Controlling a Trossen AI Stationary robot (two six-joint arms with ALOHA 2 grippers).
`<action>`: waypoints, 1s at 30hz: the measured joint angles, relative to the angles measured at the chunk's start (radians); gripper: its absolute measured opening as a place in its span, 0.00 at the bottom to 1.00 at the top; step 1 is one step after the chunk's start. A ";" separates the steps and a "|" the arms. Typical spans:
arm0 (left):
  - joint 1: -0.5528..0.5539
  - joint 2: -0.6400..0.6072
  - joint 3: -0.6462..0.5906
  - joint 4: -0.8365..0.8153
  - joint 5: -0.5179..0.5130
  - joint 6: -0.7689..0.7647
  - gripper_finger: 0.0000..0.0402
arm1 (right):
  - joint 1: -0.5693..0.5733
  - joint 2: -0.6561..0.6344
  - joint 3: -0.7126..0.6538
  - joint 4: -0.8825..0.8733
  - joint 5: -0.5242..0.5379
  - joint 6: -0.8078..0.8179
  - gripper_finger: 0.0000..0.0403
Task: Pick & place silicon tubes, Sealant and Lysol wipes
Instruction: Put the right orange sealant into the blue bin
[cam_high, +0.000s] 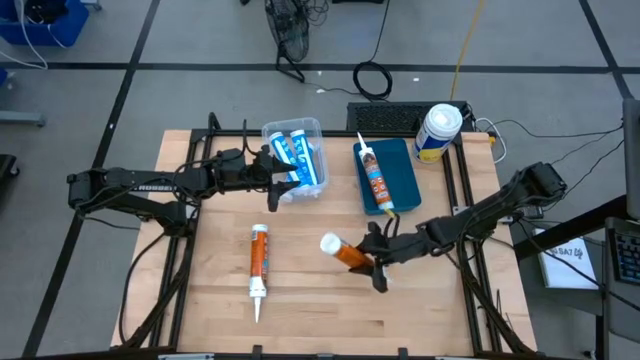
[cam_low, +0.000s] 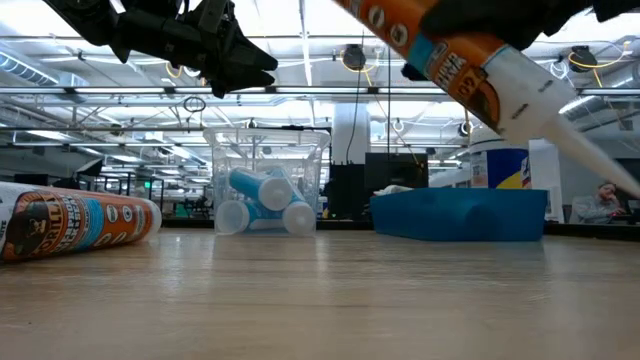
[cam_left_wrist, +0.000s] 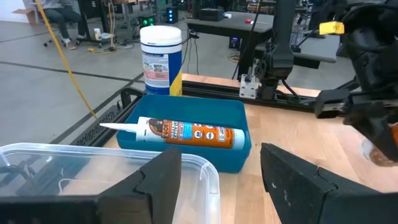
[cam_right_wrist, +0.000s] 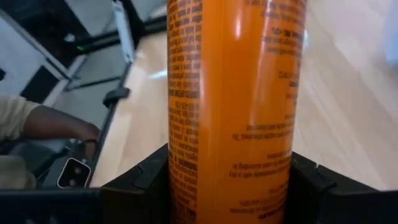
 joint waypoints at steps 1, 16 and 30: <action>0.000 0.000 0.000 0.000 0.000 0.000 0.54 | 0.000 0.000 -0.017 0.047 -0.001 -0.028 0.49; 0.000 0.000 0.000 0.000 0.000 0.000 0.54 | -0.218 -0.239 -0.100 0.005 -0.024 -0.133 0.49; 0.000 0.000 0.000 -0.001 0.000 0.000 0.54 | -0.626 -0.382 -0.099 -0.022 0.002 -0.026 0.49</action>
